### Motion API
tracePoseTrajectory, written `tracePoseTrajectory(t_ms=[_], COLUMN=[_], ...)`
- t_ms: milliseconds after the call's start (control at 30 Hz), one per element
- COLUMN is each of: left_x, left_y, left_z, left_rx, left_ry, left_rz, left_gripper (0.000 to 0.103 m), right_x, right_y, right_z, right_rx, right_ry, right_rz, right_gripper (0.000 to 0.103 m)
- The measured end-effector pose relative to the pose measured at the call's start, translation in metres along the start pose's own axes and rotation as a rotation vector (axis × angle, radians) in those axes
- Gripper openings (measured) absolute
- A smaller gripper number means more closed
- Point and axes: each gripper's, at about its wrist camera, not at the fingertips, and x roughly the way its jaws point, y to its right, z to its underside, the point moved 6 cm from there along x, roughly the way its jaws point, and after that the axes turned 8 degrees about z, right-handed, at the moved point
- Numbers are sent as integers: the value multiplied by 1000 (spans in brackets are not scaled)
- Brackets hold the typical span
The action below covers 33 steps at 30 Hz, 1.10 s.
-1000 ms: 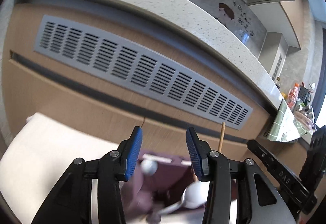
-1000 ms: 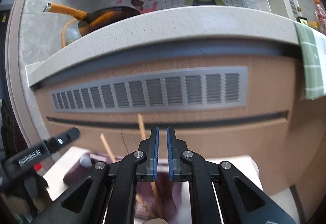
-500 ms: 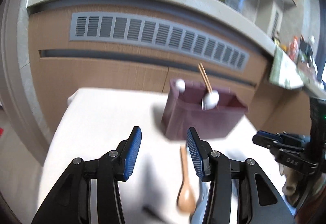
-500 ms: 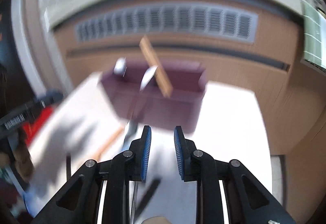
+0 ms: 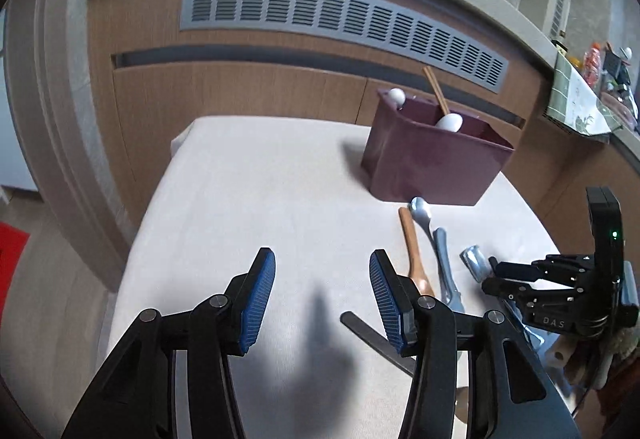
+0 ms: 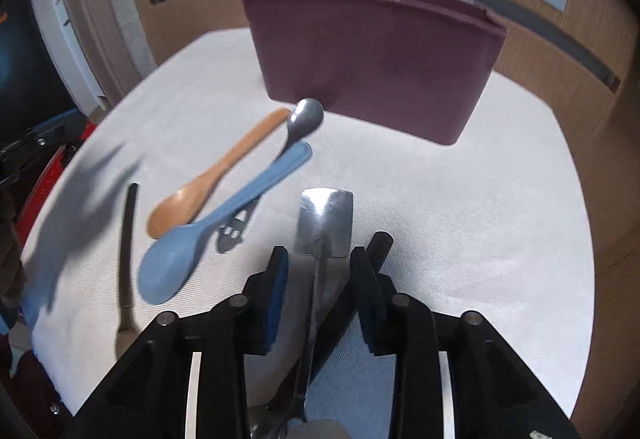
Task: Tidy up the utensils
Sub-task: 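Grasp the metal slotted turner by its handle with the right tool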
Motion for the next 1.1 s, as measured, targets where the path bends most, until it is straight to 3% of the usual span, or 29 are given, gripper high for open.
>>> tracePoseTrajectory(t_ms=[200, 367, 500, 833, 1100], left_x=[17, 17, 18, 43, 63], left_y=[3, 8, 9, 51, 84], left_z=[6, 8, 9, 27, 38], left_rx=[-9, 5, 8, 127, 228], left_ry=[-42, -50, -62, -144, -190], left_rz=[34, 54, 51, 62, 25], left_gripper=[50, 50, 50, 50, 50], right_x=[11, 17, 12, -37, -49], right_y=[-6, -5, -2, 63, 70], right_z=[-11, -20, -17, 11, 23], right_rx=[-53, -20, -3, 195, 279], right_ry=[12, 5, 18, 153, 219], right_rz=[46, 43, 47, 127, 96], right_gripper=[35, 38, 29, 29, 30])
